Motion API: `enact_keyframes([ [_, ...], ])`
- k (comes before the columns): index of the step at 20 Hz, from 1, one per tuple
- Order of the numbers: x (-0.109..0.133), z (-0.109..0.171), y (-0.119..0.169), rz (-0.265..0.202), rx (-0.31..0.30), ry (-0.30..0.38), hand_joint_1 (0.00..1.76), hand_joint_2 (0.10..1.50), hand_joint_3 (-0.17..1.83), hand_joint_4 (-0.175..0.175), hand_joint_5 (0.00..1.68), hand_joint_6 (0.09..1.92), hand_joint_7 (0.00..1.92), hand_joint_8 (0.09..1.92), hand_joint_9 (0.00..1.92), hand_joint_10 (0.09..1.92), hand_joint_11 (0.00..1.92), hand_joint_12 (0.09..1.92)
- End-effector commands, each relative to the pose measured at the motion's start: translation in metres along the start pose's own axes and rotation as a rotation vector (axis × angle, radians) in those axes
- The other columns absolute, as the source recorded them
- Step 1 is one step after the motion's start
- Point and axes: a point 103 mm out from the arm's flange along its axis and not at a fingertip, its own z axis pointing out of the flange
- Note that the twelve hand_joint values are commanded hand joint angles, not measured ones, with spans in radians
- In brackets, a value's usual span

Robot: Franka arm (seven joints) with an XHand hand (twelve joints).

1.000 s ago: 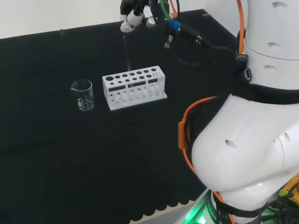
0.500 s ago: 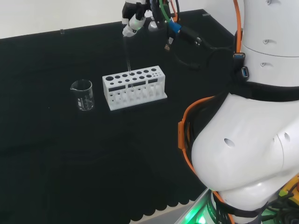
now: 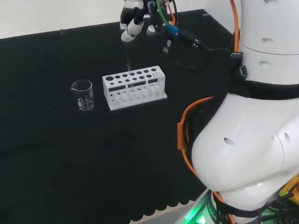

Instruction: Take the glass rod from the white test tube rack.

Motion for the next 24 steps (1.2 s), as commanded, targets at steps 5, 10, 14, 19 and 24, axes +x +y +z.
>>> enact_keyframes([
  [5, 0.01, 0.014, 0.007, -0.027, 0.036, 0.012, 1.03, 0.95, -0.17, -0.173, 0.76, 0.91, 0.99, 0.72, 1.05, 0.63, 0.91, 1.16],
  [10, 0.003, 0.017, 0.007, -0.019, 0.053, 0.028, 1.03, 0.95, -0.17, -0.174, 0.77, 0.9, 0.99, 0.72, 1.06, 0.63, 0.92, 1.16],
  [14, 0.0, 0.019, 0.008, -0.021, 0.061, 0.036, 1.02, 0.95, -0.17, -0.174, 0.77, 0.9, 1.0, 0.72, 1.06, 0.62, 0.92, 1.16],
  [19, -0.002, 0.023, 0.009, -0.022, 0.063, 0.052, 1.02, 0.95, -0.17, -0.175, 0.78, 0.9, 1.0, 0.71, 1.06, 0.62, 0.92, 1.16],
  [24, 0.0, 0.021, 0.013, -0.031, 0.05, 0.009, 1.06, 0.96, -0.17, -0.175, 0.91, 0.81, 1.09, 0.66, 1.14, 0.57, 1.02, 1.11],
])
